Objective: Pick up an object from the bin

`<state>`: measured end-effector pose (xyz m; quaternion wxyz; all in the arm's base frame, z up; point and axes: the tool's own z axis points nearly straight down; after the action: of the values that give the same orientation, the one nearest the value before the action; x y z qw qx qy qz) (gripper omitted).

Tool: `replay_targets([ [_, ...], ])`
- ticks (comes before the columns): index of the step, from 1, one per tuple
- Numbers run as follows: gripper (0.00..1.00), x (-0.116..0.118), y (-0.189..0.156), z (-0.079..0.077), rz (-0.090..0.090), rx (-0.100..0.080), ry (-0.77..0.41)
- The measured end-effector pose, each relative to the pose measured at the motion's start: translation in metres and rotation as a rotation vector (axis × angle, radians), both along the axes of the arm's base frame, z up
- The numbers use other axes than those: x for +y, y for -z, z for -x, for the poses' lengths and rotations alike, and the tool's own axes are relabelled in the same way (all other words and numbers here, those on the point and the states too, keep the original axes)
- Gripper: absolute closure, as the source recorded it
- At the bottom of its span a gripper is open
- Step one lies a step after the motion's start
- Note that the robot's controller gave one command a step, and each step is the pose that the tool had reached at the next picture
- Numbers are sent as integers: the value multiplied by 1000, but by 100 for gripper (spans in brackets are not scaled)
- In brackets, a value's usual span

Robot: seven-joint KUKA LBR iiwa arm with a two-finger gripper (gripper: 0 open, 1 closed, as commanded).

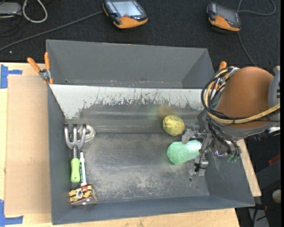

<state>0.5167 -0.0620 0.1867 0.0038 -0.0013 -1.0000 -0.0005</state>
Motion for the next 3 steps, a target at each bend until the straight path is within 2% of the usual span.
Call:
replay_targets([
  [1,0,0,-3,-2,1,-6,-2],
  [2,0,10,-5,-44,1,-7,-45],
  [3,0,9,-7,-65,0,-6,-56],
])
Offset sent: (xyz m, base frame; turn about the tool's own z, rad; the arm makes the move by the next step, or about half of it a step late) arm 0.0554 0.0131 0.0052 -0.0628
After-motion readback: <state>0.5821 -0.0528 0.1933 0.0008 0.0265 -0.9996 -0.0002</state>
